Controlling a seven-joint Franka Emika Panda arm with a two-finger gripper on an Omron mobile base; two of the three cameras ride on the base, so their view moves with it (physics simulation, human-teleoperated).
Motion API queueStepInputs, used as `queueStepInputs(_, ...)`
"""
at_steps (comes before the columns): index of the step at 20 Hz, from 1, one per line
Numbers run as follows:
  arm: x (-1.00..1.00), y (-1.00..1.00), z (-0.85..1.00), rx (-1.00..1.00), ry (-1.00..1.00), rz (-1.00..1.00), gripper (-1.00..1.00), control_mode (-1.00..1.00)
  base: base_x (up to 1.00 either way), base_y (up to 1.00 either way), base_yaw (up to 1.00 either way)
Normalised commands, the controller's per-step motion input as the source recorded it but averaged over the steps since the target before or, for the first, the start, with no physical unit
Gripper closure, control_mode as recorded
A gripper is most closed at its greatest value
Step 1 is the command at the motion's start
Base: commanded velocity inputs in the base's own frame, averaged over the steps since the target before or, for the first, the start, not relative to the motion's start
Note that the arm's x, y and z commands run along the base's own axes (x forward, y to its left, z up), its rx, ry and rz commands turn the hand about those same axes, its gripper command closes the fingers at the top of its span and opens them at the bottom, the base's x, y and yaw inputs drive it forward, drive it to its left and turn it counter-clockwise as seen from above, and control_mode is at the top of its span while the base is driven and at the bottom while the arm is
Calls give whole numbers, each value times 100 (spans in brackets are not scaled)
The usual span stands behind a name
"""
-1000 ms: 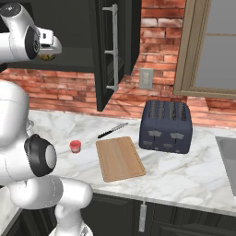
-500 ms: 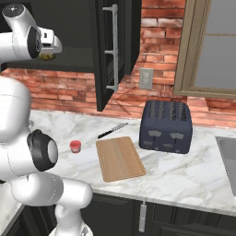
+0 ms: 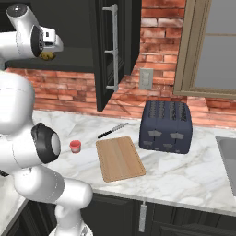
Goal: Pick the bread, place it on the cutting board, pick the jam, place it on the counter, and close the cabinet.
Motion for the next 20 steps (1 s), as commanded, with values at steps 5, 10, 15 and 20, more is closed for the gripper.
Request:
queueStepInputs(5,27,2,-2,0,0,0,-100,-100,0,0,0)
queueStepInputs(10,25,8,-10,-1,0,1,-100,-100,0,0,0)
queueStepInputs(15,23,14,-10,0,1,1,-100,-100,0,0,0)
queueStepInputs(20,21,12,-7,0,0,1,-100,-100,0,0,0)
